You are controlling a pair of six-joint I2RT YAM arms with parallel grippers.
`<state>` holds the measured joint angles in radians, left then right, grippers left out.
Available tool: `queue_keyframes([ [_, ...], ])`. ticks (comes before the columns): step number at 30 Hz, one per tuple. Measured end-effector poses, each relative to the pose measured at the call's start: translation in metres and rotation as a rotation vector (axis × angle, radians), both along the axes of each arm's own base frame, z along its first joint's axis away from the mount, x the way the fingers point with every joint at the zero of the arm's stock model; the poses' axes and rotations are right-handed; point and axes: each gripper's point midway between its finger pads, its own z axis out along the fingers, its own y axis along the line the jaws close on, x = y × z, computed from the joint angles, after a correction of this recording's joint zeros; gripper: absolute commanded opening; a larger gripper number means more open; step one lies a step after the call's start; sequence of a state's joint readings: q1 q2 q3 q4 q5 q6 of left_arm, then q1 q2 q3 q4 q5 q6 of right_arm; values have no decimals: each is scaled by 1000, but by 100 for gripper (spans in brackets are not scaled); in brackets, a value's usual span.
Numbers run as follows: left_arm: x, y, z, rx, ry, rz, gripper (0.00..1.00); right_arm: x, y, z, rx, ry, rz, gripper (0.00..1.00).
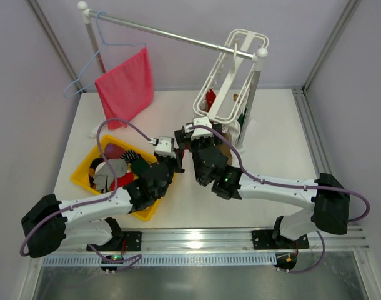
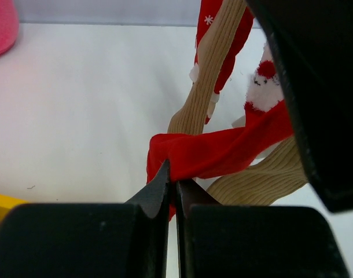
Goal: Remove the socks clipped to the hanger
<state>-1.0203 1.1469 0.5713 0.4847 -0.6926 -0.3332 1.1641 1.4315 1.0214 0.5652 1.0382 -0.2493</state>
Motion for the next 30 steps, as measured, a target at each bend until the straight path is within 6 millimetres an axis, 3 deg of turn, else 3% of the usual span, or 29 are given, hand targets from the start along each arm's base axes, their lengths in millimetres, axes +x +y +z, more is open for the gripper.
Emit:
queue_keyframes([
  [7, -4, -3, -2, -4, -2, -10, 0, 6, -10, 12, 12, -20, -47, 87],
  [13, -7, -5, -3, -8, -5, -19, 0, 15, -16, 2, 9, 10, -60, 75],
  [15, -8, -6, -2, -10, -6, -23, 0, 18, -18, -2, 6, 21, -62, 63],
  [16, -8, -7, -2, -12, -8, -24, 0, 20, -19, -3, 4, 27, -62, 50],
  [19, -9, -8, -1, -14, -9, -27, 0, 24, -21, -8, 4, 46, -58, 29],
  [20, -9, -8, -1, -15, -10, -29, 0, 26, -21, -9, 6, 53, -53, 14],
  [21, -9, -8, -1, -17, -11, -30, 0, 27, -22, -10, 9, 58, -52, 6],
  [30, -9, -7, -5, -7, -6, -17, 0, 25, -25, 1, 59, 59, -9, 4],
])
